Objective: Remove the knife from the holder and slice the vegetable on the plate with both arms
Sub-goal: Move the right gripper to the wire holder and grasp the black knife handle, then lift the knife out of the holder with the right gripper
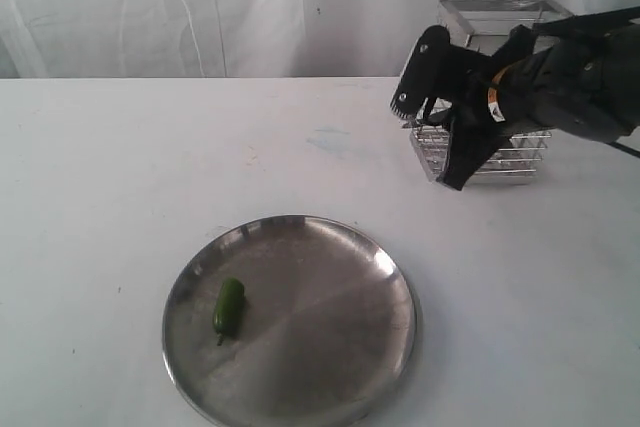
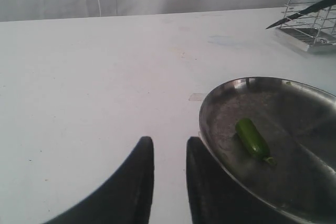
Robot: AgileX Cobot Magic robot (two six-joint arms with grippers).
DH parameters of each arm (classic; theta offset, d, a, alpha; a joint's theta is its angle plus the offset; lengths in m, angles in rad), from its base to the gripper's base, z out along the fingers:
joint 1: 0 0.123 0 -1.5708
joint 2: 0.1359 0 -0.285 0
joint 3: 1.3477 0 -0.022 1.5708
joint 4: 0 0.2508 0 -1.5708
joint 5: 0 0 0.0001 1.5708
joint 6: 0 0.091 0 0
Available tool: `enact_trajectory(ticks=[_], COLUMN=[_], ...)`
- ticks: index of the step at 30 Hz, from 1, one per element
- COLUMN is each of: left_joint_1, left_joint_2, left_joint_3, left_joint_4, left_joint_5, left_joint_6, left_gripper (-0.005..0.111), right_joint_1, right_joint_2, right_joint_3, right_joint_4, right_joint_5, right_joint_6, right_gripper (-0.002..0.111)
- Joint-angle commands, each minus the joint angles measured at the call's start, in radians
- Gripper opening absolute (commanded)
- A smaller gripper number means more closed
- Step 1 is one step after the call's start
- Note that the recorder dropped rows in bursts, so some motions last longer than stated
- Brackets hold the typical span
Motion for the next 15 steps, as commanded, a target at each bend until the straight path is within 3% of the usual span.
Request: enact_trajectory(ticks=[1, 10, 15], left_joint_1=[-0.004, -0.004, -0.004], left_joint_2=[-0.005, -0.005, -0.005], left_joint_3=[0.007, 0.007, 0.007], left_joint_4=[-0.001, -0.001, -0.001], left_joint_5=[-0.004, -0.004, -0.004], left_joint_6=[-0.006, -0.006, -0.006], left_gripper=[0.028, 0.028, 0.028], right_joint_1=[-0.008, -0.006, -0.006], right_joint_2=[-0.041, -0.020, -0.020], right_joint_3=[-0.011, -0.011, -0.033], right_joint_4=[0.023, 0.100, 0.265], right_joint_5=[0.005, 0.055, 0.108], right_joint_6=[0.155, 0.161, 0.161], right_gripper=[0.000, 0.000, 0.000])
